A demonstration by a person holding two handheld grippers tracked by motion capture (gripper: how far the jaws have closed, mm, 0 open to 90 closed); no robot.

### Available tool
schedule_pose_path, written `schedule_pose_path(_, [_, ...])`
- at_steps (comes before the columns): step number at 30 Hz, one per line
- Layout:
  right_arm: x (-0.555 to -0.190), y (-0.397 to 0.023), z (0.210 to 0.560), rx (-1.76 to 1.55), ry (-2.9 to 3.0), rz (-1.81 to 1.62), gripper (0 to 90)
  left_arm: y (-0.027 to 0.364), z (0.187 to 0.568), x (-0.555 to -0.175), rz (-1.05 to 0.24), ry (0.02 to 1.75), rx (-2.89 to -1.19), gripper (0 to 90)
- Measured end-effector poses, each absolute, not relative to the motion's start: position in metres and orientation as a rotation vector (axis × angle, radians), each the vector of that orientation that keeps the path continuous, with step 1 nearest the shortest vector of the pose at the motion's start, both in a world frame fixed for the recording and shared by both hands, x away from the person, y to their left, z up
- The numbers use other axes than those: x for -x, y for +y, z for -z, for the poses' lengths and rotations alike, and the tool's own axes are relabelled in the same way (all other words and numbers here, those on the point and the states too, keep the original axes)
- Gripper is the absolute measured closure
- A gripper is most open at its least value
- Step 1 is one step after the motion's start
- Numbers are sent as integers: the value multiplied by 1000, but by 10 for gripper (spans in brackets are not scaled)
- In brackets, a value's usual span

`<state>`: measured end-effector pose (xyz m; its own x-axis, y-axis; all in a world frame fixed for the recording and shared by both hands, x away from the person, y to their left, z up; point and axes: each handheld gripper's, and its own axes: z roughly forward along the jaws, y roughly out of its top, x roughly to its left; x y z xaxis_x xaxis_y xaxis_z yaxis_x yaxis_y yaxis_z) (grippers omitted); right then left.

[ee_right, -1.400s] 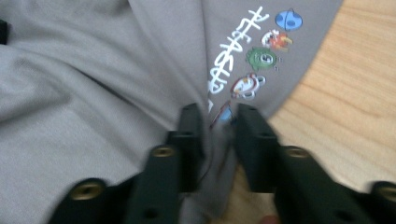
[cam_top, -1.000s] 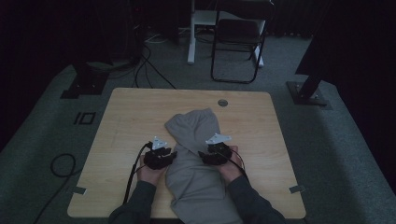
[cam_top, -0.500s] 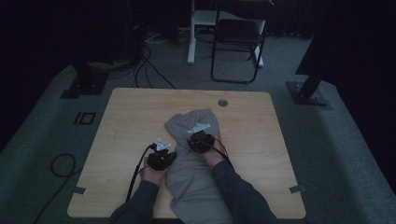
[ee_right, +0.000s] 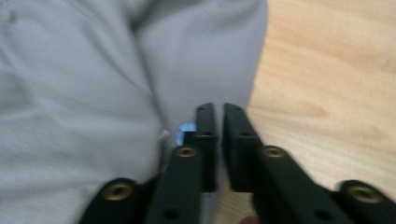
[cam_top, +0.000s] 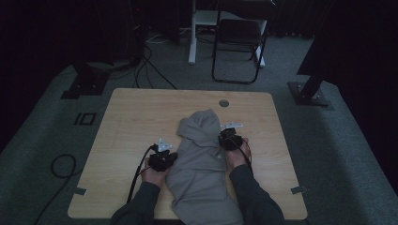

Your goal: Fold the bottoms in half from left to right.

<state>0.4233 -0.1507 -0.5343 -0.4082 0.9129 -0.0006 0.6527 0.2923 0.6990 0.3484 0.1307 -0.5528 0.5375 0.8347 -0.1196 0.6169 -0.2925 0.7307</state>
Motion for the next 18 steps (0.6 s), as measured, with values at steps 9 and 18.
schedule_pose_path(9, [-419,-112,509,-1124,2260,-1107,643,131,554,-349,-372,1177,-2013,753])
schedule_pose_path(18, [-440,-64,525,-1023,2354,-1018,458,126,555,-347,-374,1162,-2013,879])
